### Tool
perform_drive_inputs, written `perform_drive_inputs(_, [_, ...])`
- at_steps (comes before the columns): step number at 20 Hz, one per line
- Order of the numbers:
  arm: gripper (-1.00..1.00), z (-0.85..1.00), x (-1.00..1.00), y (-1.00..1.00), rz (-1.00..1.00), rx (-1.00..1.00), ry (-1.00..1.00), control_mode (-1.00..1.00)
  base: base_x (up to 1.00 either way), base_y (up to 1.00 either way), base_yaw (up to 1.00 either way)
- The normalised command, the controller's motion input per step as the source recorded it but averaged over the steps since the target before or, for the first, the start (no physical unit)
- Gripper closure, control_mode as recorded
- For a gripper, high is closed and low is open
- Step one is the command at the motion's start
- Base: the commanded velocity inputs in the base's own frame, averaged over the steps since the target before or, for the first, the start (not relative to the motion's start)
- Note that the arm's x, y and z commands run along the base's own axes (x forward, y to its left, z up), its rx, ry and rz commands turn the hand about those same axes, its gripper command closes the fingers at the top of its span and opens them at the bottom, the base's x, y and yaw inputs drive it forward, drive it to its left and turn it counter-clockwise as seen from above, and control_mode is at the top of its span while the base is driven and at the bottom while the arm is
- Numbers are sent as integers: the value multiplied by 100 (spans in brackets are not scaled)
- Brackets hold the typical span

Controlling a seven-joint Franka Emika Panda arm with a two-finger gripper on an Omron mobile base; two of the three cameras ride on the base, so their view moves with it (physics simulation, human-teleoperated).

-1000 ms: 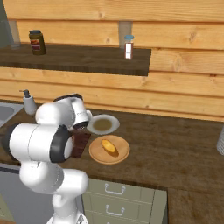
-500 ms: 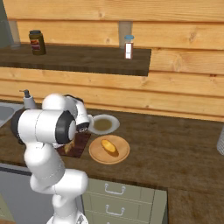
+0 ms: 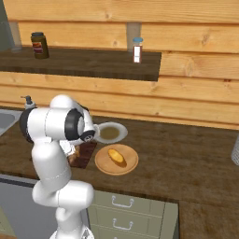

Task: From the different types of pastries on the counter, select a croissant and place it on the cutting board. Then retrieve a jar of jam from the cabinet and place it alongside the croissant on the cutting board.

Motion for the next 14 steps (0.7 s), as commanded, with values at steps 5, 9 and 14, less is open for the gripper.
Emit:
perform_drive_inputs(5, [100, -13, 37, 13, 0, 0, -8, -100, 0, 0, 0])
perform_drive_inputs(9, [100, -24, 42, 8, 0, 0, -7, -100, 0, 0, 0])
perform_drive_inputs(14, [100, -40, 46, 3, 0, 0, -6, -100, 0, 0, 0])
